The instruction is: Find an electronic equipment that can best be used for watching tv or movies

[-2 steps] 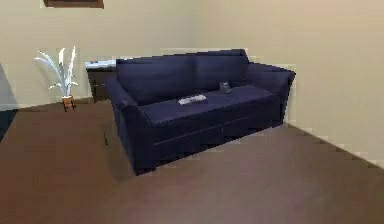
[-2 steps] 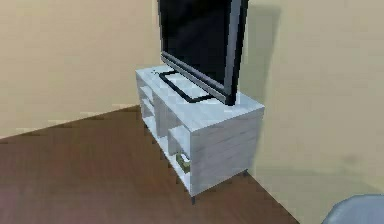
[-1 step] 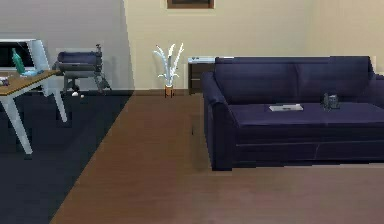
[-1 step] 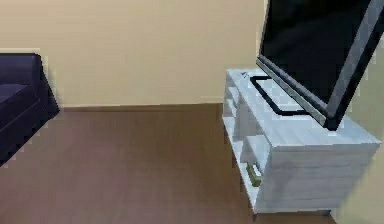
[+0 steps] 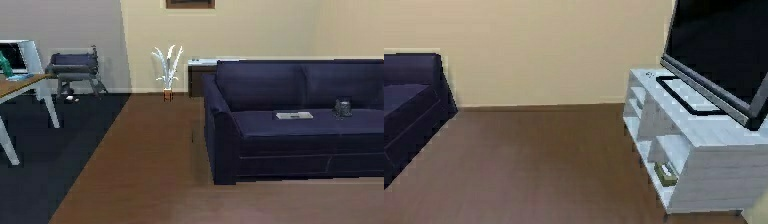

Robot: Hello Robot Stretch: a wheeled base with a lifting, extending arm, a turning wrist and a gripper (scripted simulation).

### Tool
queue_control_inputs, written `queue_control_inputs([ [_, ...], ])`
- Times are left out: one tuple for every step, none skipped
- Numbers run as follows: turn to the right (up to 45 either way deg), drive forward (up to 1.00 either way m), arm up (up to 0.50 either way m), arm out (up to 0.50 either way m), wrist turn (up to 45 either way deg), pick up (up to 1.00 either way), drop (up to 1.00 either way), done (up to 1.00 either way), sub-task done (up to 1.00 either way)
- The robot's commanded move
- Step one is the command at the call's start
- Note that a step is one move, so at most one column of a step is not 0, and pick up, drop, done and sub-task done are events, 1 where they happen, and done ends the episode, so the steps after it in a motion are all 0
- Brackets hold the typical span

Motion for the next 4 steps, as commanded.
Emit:
queue_control_inputs([
  [45.0, 0.00, 0.00, 0.00, 0.0, 0.00, 0.00, 0.00, 0.00],
  [30.0, 0.00, 0.00, 0.00, 0.0, 0.00, 0.00, 0.00, 0.00],
  [0.0, 0.10, 0.00, 0.00, 0.0, 0.00, 0.00, 0.00, 0.00],
  [39.0, 0.00, 0.00, 0.00, 0.0, 0.00, 0.00, 0.00, 0.00],
])
